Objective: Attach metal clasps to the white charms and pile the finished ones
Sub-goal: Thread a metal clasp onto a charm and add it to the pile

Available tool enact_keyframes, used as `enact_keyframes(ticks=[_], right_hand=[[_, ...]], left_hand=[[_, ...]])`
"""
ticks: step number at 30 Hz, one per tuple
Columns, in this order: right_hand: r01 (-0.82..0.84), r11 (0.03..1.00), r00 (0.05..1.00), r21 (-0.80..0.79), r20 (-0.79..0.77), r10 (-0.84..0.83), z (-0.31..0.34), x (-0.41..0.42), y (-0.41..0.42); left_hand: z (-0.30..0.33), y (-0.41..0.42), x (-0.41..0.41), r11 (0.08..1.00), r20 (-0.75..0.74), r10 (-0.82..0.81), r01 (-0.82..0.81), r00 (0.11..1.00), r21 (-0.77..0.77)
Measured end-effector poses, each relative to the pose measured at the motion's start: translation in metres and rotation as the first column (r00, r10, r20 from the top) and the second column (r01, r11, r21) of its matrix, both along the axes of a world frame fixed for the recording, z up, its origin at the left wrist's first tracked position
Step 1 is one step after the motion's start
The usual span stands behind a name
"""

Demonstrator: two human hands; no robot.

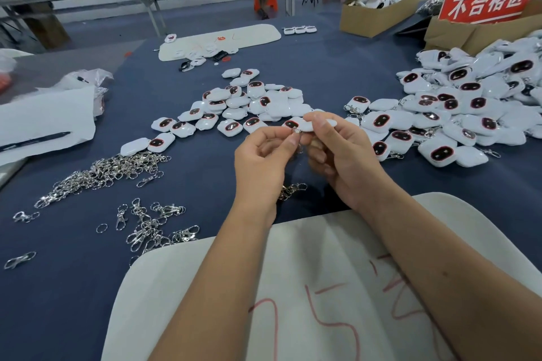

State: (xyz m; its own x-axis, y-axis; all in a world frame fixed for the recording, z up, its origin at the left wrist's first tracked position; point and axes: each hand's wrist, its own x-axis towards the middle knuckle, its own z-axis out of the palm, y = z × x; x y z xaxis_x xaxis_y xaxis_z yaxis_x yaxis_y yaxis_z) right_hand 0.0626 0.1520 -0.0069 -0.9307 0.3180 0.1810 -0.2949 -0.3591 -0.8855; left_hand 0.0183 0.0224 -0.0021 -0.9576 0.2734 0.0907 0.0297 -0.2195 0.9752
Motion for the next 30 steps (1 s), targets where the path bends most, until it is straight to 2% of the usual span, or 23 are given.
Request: enact_keyframes(ticks=[4, 6, 7, 11, 14, 18, 20, 21, 23, 25, 26, 28, 30], right_hand=[[-0.002, 1.0, 1.0, 0.01, 0.001, 0.002, -0.002, -0.001, 0.0], [0.002, 1.0, 1.0, 0.01, 0.013, -0.002, -0.003, -0.002, 0.0], [0.007, 1.0, 1.0, 0.01, 0.022, -0.007, -0.003, -0.002, 0.0], [0.064, 0.996, 0.996, 0.058, 0.056, -0.067, -0.007, -0.003, 0.0], [0.101, 0.968, 0.992, 0.231, 0.046, -0.114, -0.01, -0.003, -0.003], [0.13, 0.775, 0.986, 0.619, 0.001, -0.166, -0.013, -0.003, -0.008], [0.12, 0.724, 0.986, 0.679, 0.005, -0.167, -0.013, -0.002, -0.01], [0.127, 0.736, 0.985, 0.665, 0.005, -0.174, -0.012, -0.002, -0.01], [0.134, 0.85, 0.984, 0.51, 0.031, -0.174, -0.011, -0.004, -0.008], [0.094, 0.96, 0.99, 0.265, 0.073, -0.117, -0.008, -0.003, -0.006], [0.072, 0.981, 0.993, 0.181, 0.085, -0.088, -0.006, -0.003, -0.005], [0.033, 0.995, 0.995, 0.093, 0.091, -0.042, -0.005, -0.003, -0.002], [0.003, 0.999, 0.997, 0.049, 0.081, -0.007, -0.004, -0.003, -0.002]], left_hand=[[0.003, 0.002, 0.004, 0.995, 0.093, -0.001, -0.008, 0.996, 0.1], [0.003, 0.002, 0.003, 0.995, 0.08, 0.0, -0.008, 0.997, 0.099], [0.003, 0.001, 0.002, 0.998, 0.031, 0.009, -0.011, 0.999, 0.06], [0.001, -0.003, -0.003, 0.96, -0.287, 0.039, -0.116, 0.957, -0.257], [-0.001, -0.008, -0.005, 0.898, -0.391, 0.001, -0.173, 0.92, -0.405], [0.0, -0.015, -0.01, 0.683, -0.573, -0.178, -0.319, 0.8, -0.657], [0.001, -0.016, -0.01, 0.645, -0.577, -0.204, -0.334, 0.791, -0.687], [-0.001, -0.016, -0.01, 0.653, -0.567, -0.2, -0.323, 0.799, -0.685], [-0.002, -0.015, -0.008, 0.766, -0.501, -0.105, -0.251, 0.859, -0.591], [-0.002, -0.011, -0.006, 0.905, -0.359, 0.012, -0.163, 0.933, -0.394], [-0.001, -0.009, -0.006, 0.95, -0.277, 0.049, -0.13, 0.96, -0.284], [0.0, -0.004, -0.003, 0.992, -0.122, 0.08, -0.09, 0.989, -0.084], [-0.001, -0.001, -0.002, 0.996, -0.006, 0.082, -0.082, 0.997, 0.04]])
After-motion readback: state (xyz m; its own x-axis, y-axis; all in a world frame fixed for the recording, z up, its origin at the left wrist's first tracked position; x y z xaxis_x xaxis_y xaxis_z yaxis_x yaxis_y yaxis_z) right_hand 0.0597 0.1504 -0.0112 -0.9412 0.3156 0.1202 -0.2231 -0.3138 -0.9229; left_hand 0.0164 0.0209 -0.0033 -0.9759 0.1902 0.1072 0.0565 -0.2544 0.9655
